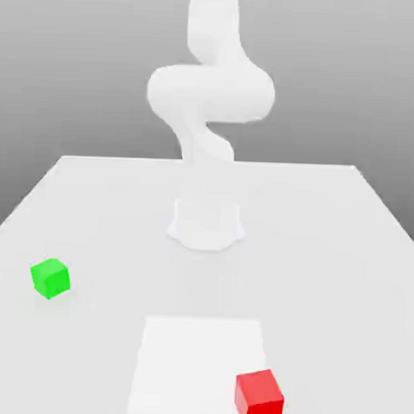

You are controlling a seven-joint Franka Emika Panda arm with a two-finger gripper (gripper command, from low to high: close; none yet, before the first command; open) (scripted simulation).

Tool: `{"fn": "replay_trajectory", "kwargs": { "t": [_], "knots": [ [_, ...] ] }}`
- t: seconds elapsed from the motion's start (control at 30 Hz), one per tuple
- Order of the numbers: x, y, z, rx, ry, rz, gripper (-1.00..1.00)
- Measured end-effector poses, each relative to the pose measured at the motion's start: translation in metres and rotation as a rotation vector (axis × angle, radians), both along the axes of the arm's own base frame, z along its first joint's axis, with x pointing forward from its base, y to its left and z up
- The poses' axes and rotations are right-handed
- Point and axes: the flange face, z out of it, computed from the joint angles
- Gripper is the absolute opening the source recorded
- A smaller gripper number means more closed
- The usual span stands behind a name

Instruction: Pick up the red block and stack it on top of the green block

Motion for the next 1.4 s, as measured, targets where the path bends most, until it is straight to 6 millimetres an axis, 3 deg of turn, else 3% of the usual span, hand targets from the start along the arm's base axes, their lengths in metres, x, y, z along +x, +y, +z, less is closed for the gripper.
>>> {"fn": "replay_trajectory", "kwargs": {
  "t": [0.3, 0.6, 0.87, 1.13, 1.3, 1.33, 1.4],
  "knots": [
    [0.08, 0.019, -0.115, 0.124, 0.18, -0.291, 0.0],
    [0.124, 0.031, -0.242, 0.243, 0.337, -0.578, 0.0],
    [0.133, 0.045, -0.356, 0.349, 0.471, -0.834, 0.0],
    [0.116, 0.066, -0.459, 0.458, 0.609, -1.098, 0.0],
    [0.113, 0.07, -0.523, 0.476, 0.63, -1.142, 0.0],
    [0.113, 0.07, -0.533, 0.476, 0.631, -1.142, -1.0],
    [0.113, 0.07, -0.533, 0.476, 0.63, -1.142, -1.0]
  ]
}}
